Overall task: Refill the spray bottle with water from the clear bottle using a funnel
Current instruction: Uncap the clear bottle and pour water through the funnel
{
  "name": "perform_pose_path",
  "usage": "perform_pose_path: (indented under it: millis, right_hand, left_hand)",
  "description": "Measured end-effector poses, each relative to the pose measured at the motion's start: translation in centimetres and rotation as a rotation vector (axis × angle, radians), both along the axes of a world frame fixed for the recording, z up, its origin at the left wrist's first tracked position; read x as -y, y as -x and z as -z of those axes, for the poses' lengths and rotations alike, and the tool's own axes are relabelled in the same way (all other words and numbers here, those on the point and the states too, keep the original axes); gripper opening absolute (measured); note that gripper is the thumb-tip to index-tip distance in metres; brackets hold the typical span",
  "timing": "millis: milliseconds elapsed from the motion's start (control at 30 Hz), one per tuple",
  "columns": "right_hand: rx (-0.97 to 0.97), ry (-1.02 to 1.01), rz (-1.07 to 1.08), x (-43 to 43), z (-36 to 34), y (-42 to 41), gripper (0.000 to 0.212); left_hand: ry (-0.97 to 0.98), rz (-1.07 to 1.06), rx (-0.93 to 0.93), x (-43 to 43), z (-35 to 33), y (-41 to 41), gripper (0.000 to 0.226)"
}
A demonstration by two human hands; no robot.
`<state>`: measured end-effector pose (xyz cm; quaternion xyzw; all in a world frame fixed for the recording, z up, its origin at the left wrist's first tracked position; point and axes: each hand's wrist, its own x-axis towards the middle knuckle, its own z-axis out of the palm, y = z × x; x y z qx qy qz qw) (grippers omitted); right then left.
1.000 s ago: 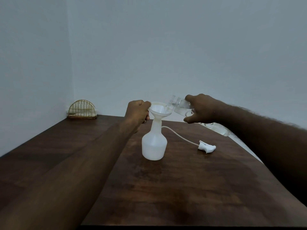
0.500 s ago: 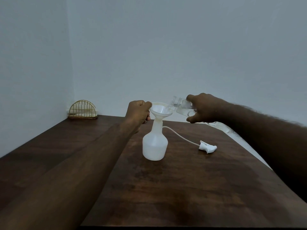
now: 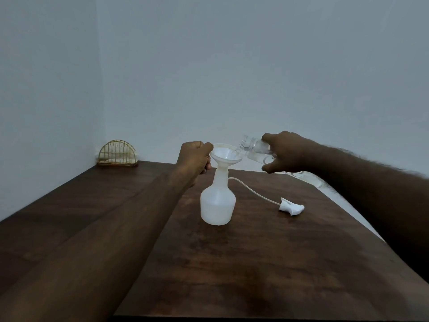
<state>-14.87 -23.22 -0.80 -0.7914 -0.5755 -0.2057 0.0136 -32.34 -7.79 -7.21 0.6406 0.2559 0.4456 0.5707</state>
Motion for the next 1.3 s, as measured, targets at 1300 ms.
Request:
perform_pose_path:
  millis: [1300]
  right_hand:
    - [-0.002, 0.018, 0.016, -0.1, -0.6, 1.4, 0.045]
  left_hand:
    - [-0.071, 0.003, -0.049, 0.1, -0.2, 0.6, 0.021]
